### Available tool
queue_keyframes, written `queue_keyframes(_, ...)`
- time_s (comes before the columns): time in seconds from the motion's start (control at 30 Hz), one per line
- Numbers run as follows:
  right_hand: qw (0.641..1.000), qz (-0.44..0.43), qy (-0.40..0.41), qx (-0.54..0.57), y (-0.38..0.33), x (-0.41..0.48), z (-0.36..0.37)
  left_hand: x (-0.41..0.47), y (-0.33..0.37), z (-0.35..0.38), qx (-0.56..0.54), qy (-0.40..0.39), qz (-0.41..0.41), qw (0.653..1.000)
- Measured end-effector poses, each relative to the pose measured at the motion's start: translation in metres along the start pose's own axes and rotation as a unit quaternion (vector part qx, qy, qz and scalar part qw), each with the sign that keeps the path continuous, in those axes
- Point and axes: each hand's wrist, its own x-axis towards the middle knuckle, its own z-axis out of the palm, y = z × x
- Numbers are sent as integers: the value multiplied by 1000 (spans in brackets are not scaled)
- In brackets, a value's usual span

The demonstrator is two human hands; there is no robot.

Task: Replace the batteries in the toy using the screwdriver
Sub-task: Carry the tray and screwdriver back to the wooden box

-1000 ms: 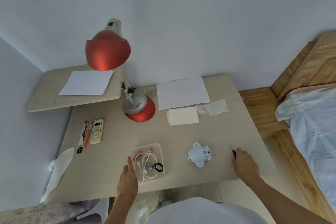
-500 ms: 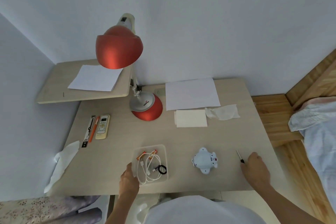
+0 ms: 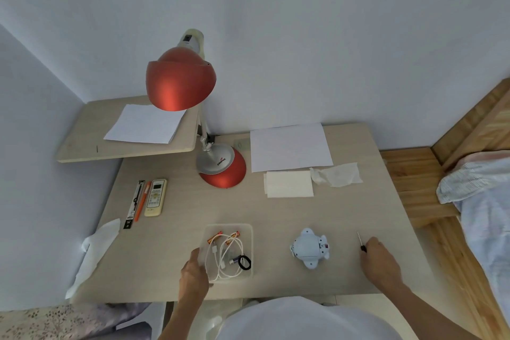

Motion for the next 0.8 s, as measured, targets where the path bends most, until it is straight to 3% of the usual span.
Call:
queue_keyframes(0.13, 999, 0, -11, 46, -18, -3, -4, -6, 18, -10, -42, -13, 4, 999)
queue_keyframes(0.3, 979, 11, -21, 204, -56, -11, -18, -22, 44, -24, -83, -11, 10, 996)
queue_keyframes(0.57, 885, 33, -108, 451, -126, -53, -91, -68, 97, -60, -132, 19, 78, 988)
queue_keyframes(0.7, 829, -8, -169, 532, -148, -88, -134, -105, 128, -82, -166, 30, 121, 978)
queue_keyframes(0.8, 811, -43, -185, 553, -162, -114, -166, -129, 149, -98, -180, 14, 140, 974)
